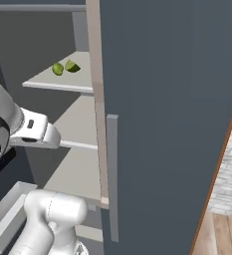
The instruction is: Take the mango, corn, and lemon wedge from the freezer and place them in the bowl on the counter.
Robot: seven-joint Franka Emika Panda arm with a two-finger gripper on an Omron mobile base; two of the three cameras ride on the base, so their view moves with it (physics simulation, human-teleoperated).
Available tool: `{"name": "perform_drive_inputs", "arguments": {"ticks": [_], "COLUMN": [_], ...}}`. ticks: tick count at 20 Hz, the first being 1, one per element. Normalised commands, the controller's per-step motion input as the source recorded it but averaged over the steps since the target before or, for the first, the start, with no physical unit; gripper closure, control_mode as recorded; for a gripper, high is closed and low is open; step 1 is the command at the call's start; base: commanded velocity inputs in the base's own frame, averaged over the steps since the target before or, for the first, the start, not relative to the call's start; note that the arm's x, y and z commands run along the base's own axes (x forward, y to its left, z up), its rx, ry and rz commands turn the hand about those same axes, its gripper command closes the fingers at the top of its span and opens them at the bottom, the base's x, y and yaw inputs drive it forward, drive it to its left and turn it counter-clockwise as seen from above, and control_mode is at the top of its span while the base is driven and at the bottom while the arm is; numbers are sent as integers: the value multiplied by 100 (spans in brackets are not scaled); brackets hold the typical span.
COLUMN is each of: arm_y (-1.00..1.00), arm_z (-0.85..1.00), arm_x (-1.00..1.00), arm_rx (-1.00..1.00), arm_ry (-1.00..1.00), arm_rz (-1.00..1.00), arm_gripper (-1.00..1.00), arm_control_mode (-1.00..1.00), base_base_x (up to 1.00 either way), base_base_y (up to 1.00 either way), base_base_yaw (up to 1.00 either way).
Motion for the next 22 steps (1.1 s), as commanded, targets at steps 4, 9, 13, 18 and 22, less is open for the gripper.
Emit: {"name": "perform_drive_inputs", "arguments": {"ticks": [4,9,13,18,22], "arm_y": [25,38,5,4,5], "arm_z": [37,9,24,33,26], "arm_x": [20,46,55,47,37], "arm_rx": [0,0,0,0,0], "arm_ry": [-10,-6,-6,-13,-18], "arm_rz": [16,9,4,1,0], "arm_gripper": [-100,-100,-100,-100,-100], "arm_control_mode": [-100,-100,-100,-100,-100], "base_base_x": [0,0,0,0,0], "base_base_y": [0,0,0,0,0], "base_base_yaw": [0,0,0,0,0]}}
